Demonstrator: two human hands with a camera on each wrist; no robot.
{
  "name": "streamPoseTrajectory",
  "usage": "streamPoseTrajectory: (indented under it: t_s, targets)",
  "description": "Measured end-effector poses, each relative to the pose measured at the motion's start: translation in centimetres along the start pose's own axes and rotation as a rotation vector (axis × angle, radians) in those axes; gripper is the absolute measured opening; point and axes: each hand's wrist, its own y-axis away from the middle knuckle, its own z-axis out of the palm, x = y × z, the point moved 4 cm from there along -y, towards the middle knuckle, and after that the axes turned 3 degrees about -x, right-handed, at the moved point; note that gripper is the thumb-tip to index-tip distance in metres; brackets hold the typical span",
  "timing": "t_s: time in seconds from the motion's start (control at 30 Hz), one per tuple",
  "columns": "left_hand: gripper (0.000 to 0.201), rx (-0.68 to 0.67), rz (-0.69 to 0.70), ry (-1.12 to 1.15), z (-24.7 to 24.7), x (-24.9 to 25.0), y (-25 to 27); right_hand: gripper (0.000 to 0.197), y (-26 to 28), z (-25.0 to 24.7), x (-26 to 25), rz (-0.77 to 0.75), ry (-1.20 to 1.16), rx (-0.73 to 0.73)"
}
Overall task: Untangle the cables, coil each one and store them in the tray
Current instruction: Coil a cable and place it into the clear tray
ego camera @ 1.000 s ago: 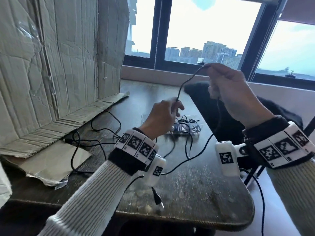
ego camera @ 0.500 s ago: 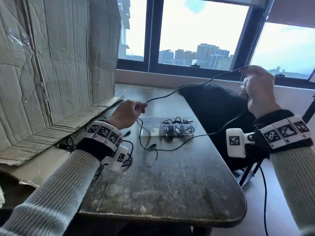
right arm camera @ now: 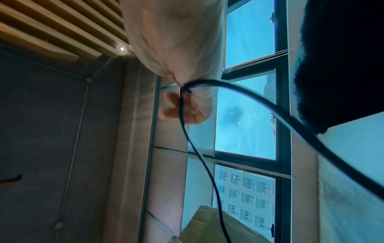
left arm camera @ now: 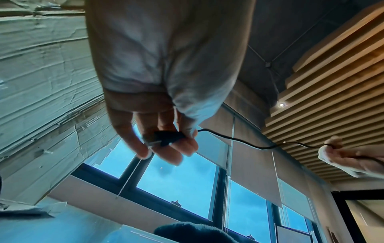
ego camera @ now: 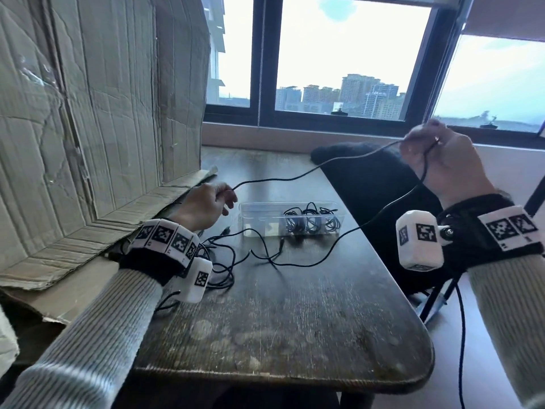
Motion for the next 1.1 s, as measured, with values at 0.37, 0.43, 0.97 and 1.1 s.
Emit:
streamPoseTrajectory:
  t_s: [0.37, 0.43, 0.97, 1.1]
  targets:
    - [0.029, 0.063, -0.12, 0.559, -0.9, 2.9, 0.8, 0.018, 2.9, -0.4, 8.0, 0.173, 1.469, -0.223]
    - [0.03, 0.028, -0.119, 0.593, -0.4, 3.4, 0.8, 0.03, 2.8, -0.7, 9.3, 0.167, 1.854, -0.283]
    - [0.027, 0.014, -0.149, 1.284, 1.8, 6.9, 2.0, 0.023, 5.3, 4.1, 16.4, -0.02, 1.514, -0.57]
    - [0.025, -0.005, -0.213, 1.511, 2.7, 7.0, 2.0, 0.025, 6.0, 3.7, 16.9, 0.056, 1.5, -0.615]
